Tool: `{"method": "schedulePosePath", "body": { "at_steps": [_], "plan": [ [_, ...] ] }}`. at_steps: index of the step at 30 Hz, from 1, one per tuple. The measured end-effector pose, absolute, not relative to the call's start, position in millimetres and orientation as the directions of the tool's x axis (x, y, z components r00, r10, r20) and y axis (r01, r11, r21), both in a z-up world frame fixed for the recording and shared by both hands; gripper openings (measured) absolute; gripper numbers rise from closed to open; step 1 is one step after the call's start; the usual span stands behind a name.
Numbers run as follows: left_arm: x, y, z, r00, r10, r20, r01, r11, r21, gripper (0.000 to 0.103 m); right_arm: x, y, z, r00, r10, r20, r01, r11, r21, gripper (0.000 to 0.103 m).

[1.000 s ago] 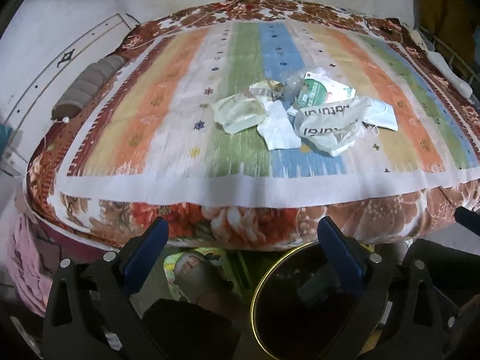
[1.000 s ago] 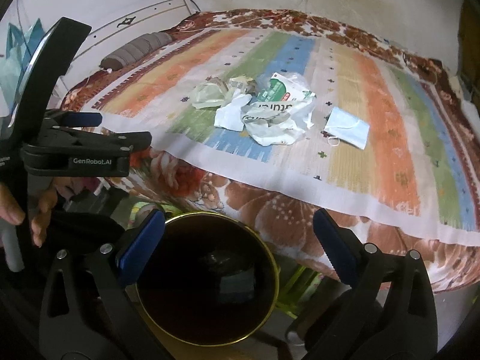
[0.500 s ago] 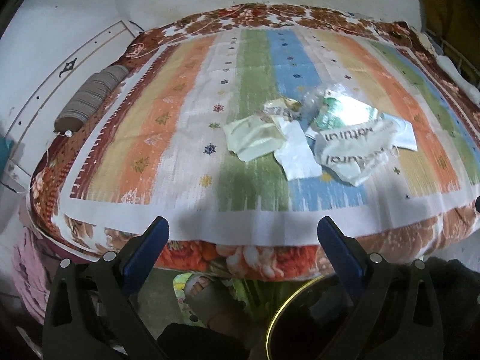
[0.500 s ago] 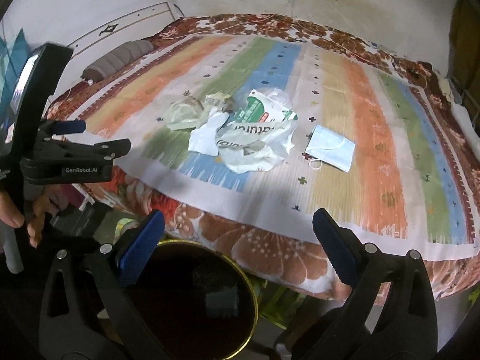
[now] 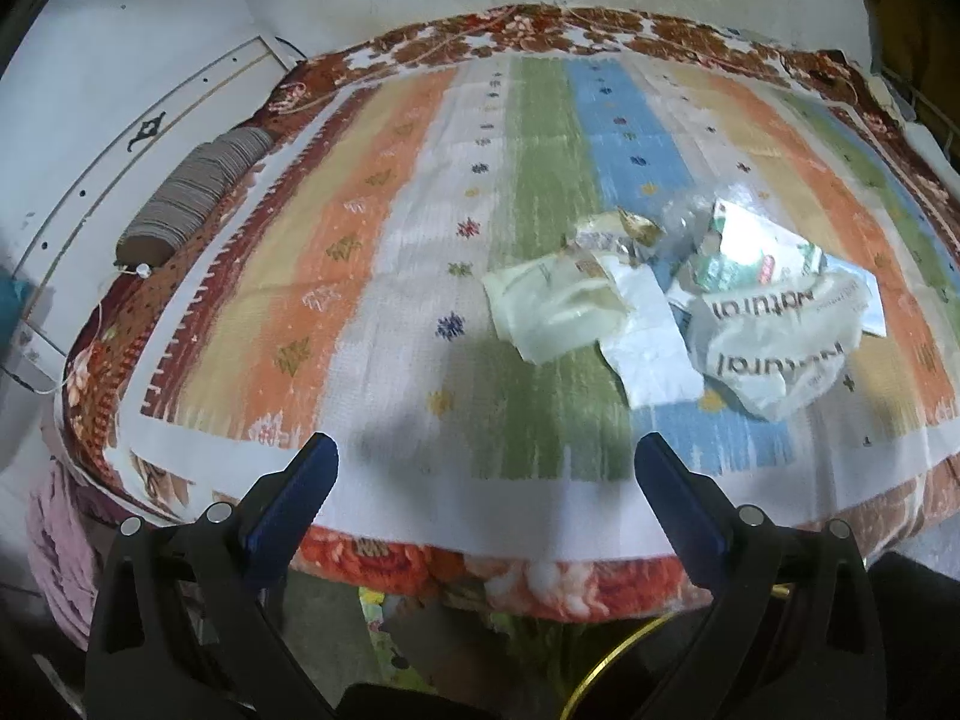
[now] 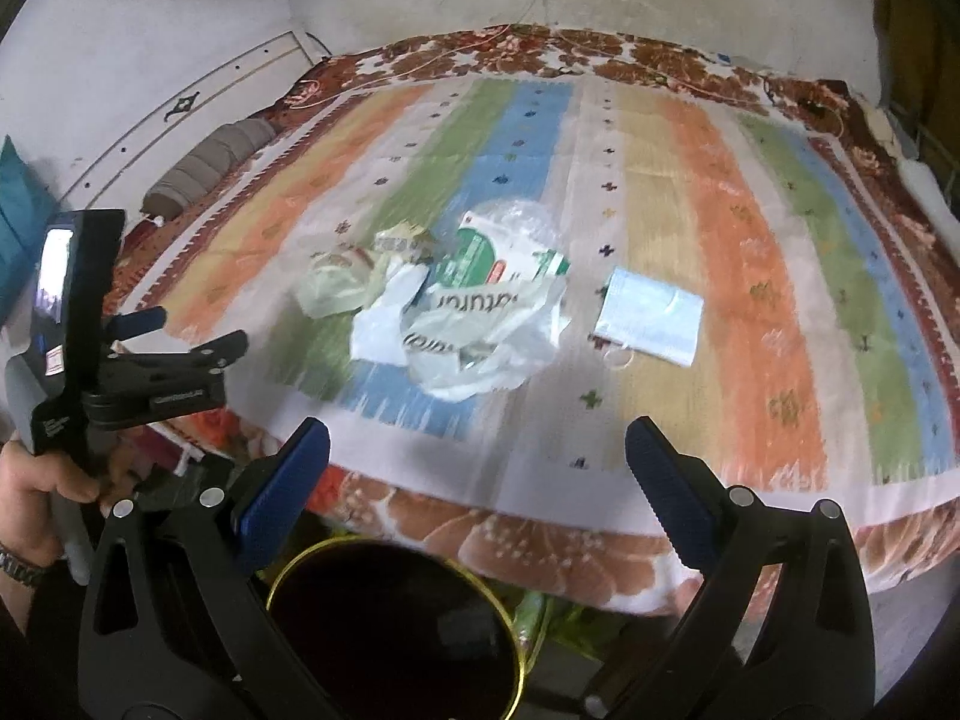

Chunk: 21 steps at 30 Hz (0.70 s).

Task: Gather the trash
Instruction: 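Move both open grippers back over the remaining trash pile, then grasp the cream plastic bag with the left gripper while the right grasps the white 'Natural' bag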

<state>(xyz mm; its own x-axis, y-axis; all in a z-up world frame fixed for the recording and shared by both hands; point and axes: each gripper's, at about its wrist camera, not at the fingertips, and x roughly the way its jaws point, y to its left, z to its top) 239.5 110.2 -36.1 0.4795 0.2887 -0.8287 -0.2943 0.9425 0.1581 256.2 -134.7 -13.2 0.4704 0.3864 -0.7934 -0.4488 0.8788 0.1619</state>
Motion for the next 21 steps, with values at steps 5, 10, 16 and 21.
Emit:
{"method": "schedulePosePath", "body": {
  "at_steps": [5,10,16,21],
  "plan": [
    [251,119,-44,0.472,0.308,-0.826,-0.315,0.934,0.168,0.097,278,-132,-21,0.445,0.384,-0.809,-0.420,0.887,0.190,0.094],
    [265,131,-57,0.445,0.278,-0.851,-0.343,0.931,0.125,0.096,298,-125,-25,0.435,0.380,-0.816,-0.390,0.897,0.210,0.094],
    [282,134,-68,0.436,0.344,-0.831,-0.334,0.920,0.206,0.093,321,-112,-36,0.409,0.365,-0.836,-0.387,0.899,0.203,0.093],
    [297,127,-77,0.428,0.343,-0.836,-0.288,0.929,0.234,0.089,342,-105,-39,0.401,0.356,-0.844,-0.363,0.908,0.210,0.089]
  ]
}}
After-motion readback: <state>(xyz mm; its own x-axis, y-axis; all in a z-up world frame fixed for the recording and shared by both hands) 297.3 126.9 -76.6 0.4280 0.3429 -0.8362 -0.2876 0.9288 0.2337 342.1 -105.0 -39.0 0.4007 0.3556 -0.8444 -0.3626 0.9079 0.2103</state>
